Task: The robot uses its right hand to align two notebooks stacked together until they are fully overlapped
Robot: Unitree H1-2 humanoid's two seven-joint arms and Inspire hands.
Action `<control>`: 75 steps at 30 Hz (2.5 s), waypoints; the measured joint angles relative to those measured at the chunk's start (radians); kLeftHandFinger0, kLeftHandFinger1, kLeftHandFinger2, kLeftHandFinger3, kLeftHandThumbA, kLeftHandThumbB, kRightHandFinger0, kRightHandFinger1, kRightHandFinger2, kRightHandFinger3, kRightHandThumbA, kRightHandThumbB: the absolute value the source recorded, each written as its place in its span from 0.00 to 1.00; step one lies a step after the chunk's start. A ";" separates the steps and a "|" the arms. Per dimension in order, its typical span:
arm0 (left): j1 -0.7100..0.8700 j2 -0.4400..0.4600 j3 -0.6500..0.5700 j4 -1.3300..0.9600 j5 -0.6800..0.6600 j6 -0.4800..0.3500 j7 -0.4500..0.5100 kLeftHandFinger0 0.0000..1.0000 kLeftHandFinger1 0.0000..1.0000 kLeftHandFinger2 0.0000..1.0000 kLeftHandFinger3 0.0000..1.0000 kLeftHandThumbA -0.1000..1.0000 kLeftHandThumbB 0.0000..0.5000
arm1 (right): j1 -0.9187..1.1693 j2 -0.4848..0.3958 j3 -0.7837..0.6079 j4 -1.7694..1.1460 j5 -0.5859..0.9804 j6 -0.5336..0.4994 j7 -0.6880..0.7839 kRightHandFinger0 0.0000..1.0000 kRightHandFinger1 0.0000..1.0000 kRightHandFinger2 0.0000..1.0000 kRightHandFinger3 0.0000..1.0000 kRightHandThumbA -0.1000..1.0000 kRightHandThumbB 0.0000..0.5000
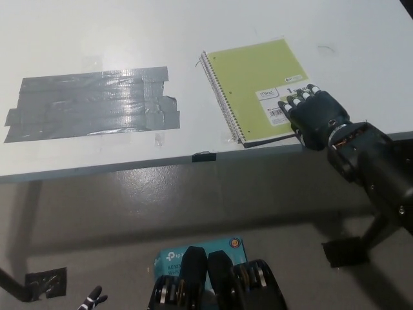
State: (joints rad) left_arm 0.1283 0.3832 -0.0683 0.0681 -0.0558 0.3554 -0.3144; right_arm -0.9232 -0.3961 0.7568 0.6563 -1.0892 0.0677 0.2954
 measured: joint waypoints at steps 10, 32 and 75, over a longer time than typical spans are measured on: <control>0.001 0.000 -0.004 0.000 0.005 -0.019 0.000 0.50 0.56 0.68 1.00 1.00 1.00 | -0.003 0.012 -0.003 0.001 -0.008 0.022 0.017 1.00 1.00 1.00 1.00 1.00 0.84; 0.009 -0.001 -0.008 -0.005 0.005 -0.021 0.000 0.51 0.54 0.69 1.00 1.00 1.00 | -0.029 0.102 0.000 0.008 -0.085 0.218 0.170 1.00 1.00 1.00 1.00 1.00 0.93; 0.090 -0.005 -0.011 -0.006 -0.003 -0.022 0.000 0.55 0.59 0.64 1.00 1.00 1.00 | -0.293 -0.023 -0.242 -0.179 -0.010 0.068 0.047 1.00 1.00 1.00 1.00 1.00 0.74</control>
State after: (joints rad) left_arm 0.2186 0.3785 -0.0791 0.0624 -0.0587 0.3337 -0.3140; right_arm -1.2161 -0.4191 0.5145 0.4776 -1.0995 0.1354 0.3423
